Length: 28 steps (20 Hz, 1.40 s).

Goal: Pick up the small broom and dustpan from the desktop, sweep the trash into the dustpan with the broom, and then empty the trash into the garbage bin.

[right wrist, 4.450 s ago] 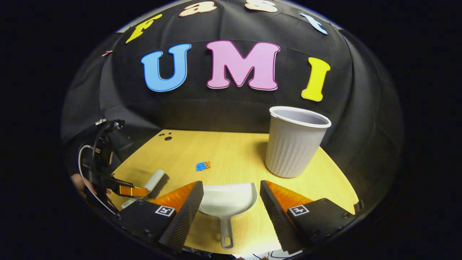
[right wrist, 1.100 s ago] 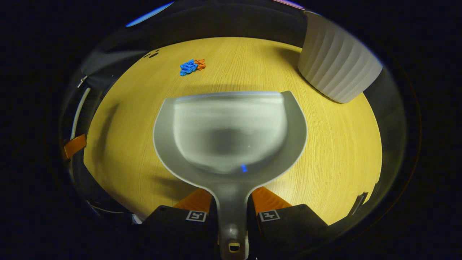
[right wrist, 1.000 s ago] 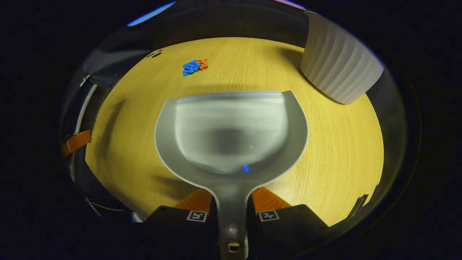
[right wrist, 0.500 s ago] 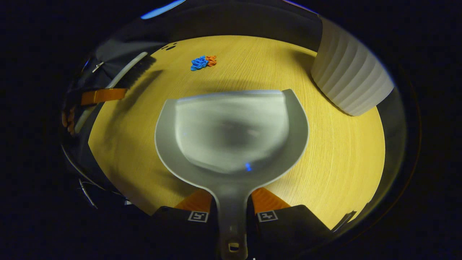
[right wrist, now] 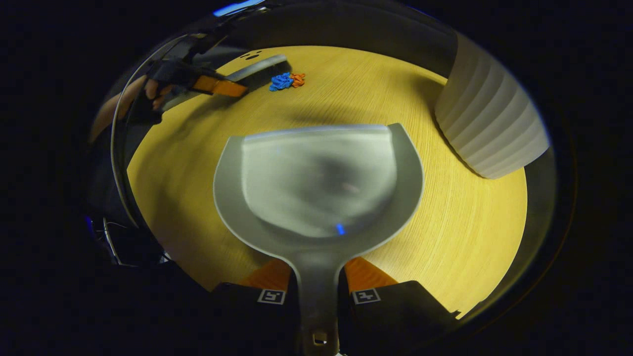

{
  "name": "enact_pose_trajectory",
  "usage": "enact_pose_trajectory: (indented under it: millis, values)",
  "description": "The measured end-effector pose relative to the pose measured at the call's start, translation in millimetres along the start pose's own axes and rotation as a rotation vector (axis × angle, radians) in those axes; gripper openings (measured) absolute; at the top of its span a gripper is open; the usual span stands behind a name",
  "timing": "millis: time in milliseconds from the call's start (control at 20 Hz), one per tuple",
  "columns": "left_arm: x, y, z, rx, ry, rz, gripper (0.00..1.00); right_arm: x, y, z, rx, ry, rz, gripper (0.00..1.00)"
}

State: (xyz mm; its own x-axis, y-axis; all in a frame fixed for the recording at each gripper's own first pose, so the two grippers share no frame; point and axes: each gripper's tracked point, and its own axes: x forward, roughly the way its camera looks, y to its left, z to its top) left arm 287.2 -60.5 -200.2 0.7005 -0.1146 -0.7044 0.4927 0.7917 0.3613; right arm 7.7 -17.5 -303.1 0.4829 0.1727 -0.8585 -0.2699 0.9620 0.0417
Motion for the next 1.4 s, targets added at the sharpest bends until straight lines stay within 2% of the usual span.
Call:
enact_pose_trajectory:
  millis: [100,150,200,350,400,450,700,800,850,900,1000,1050,1150,1300,1400]
  values:
    - [9,-3,17,0.106,-0.010,-0.029,0.25,0,-3,-1,-0.015,0.005,0.009,0.37]
    - [13,-9,24,0.156,-0.014,-0.049,0.29,0,-5,-2,-0.025,0.008,0.013,0.34]
    - [14,-15,28,0.200,-0.011,-0.077,0.25,0,-6,-3,-0.030,0.012,0.017,0.37]
    - [11,-41,32,0.318,-0.009,-0.168,0.26,-3,-3,-4,-0.042,0.016,0.027,0.34]
    - [8,-53,29,0.343,-0.001,-0.198,0.22,-1,-4,-5,-0.047,0.016,0.028,0.34]
    - [4,-65,28,0.361,0.004,-0.229,0.26,-1,-6,-5,-0.050,0.013,0.029,0.34]
    - [-27,-148,2,0.399,0.065,-0.429,0.25,0,-6,-1,-0.064,-0.012,0.027,0.34]
    - [-41,-180,-9,0.387,0.097,-0.506,0.26,0,-7,-2,-0.071,-0.014,0.028,0.34]
    - [-46,-194,-14,0.375,0.111,-0.523,0.29,0,-7,-1,-0.069,-0.014,0.028,0.34]
    - [-54,-204,-18,0.360,0.124,-0.532,0.26,1,-6,-1,-0.069,-0.017,0.028,0.34]
    - [-61,-213,-25,0.305,0.149,-0.573,0.29,1,-7,0,-0.072,-0.027,0.024,0.34]
    - [-65,-214,-28,0.286,0.156,-0.579,0.27,2,-8,1,-0.074,-0.035,0.023,0.34]
    - [-68,-210,-31,0.242,0.150,-0.554,0.27,3,-7,2,-0.068,-0.047,0.026,0.34]
    - [-76,-194,-28,0.172,0.091,-0.468,0.27,4,-6,4,-0.043,-0.068,0.022,0.34]
    - [-80,-189,-31,0.124,0.074,-0.463,0.24,7,-5,5,-0.016,-0.088,0.016,0.37]
